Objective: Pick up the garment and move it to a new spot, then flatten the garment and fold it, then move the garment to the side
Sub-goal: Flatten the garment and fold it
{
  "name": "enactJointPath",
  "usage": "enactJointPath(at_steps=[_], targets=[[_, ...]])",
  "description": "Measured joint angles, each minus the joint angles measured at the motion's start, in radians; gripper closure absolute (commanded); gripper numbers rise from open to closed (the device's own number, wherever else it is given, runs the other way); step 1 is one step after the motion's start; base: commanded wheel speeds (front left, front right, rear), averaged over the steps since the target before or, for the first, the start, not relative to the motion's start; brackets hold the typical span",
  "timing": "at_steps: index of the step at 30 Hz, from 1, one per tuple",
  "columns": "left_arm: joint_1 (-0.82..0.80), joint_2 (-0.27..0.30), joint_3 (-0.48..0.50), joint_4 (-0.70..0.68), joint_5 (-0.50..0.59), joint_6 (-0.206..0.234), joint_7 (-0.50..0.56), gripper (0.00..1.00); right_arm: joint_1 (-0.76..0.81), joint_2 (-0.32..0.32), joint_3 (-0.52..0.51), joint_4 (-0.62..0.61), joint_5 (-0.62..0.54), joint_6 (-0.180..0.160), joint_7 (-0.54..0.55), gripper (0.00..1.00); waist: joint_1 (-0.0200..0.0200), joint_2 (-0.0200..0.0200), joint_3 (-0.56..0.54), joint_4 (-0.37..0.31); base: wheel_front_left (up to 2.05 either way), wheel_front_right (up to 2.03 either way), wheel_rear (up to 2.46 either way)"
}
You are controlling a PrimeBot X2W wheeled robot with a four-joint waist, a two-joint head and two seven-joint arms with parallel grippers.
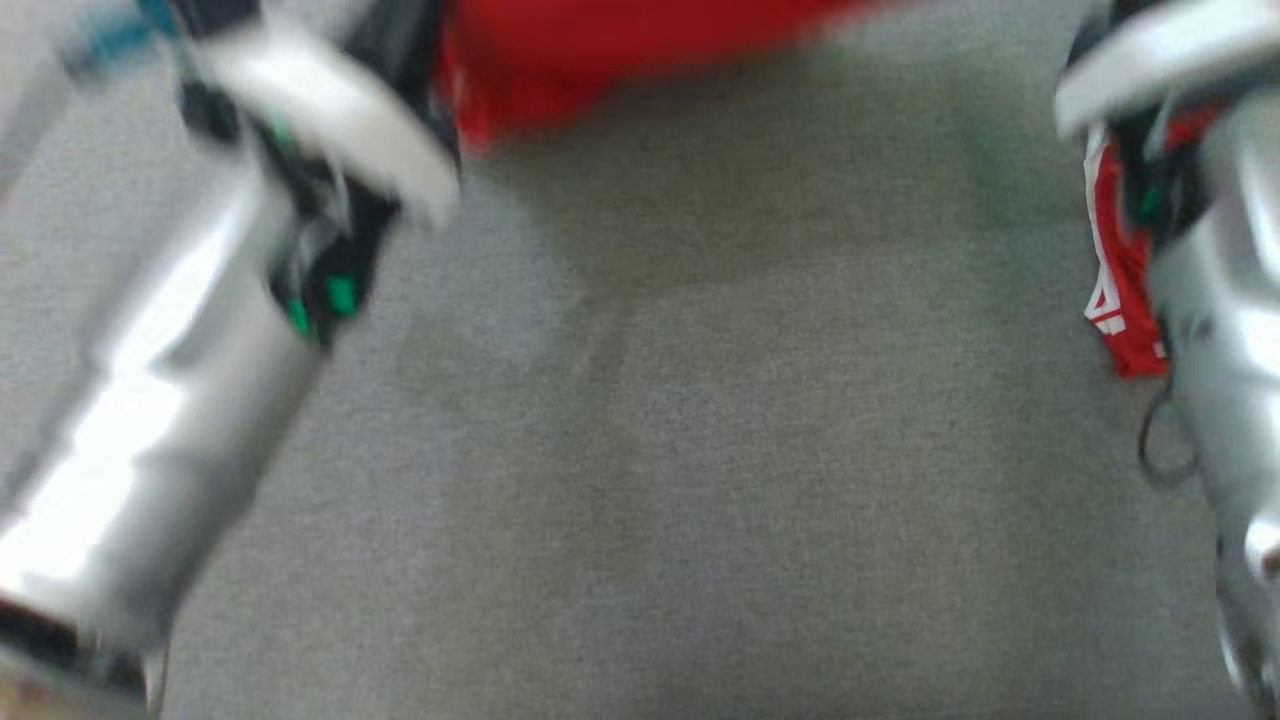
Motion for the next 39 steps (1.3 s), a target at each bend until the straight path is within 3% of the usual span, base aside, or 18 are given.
enactJointPath(at_steps=[5, 10, 18, 26, 39], targets=[[0.166, 0.066, -0.122, -0.046, -0.067, 0.0, -0.023, 1.0, 0.132, -0.028, 0.079, 0.025, 0.086, 0.0, 0.003, 1.0, -0.0002, 0.0, -0.042, 0.007, 0.0, 0.0, 0.0], [0.266, 0.112, -0.21, -0.114, -0.12, 0.0, -0.041, 1.0, 0.227, -0.087, 0.176, -0.008, 0.186, 0.0, 0.088, 1.0, -0.0003, 0.0, -0.106, 0.013, 0.0, 0.0, 0.0], [0.425, 0.143, -0.304, -0.181, -0.141, 0.0, -0.084, 1.0, 0.397, -0.184, 0.26, -0.11, 0.302, 0.0, 0.201, 1.0, -0.0004, 0.0, -0.22, 0.014, 0.0, 0.0, 0.0], [0.517, 0.143, -0.336, -0.227, -0.141, 0.011, -0.11, 1.0, 0.536, -0.253, 0.267, -0.221, 0.344, 0.0, 0.292, 1.0, -0.0002, 0.0001, -0.294, 0.009, 0.0, 0.0, 0.0], [0.675, 0.191, -0.382, -0.413, -0.137, 0.125, -0.141, 1.0, 0.83, -0.283, 0.136, -0.439, 0.351, 0.0, 0.406, 1.0, -0.0003, 0.0001, -0.367, 0.012, 0.0, 0.0, 0.0]])
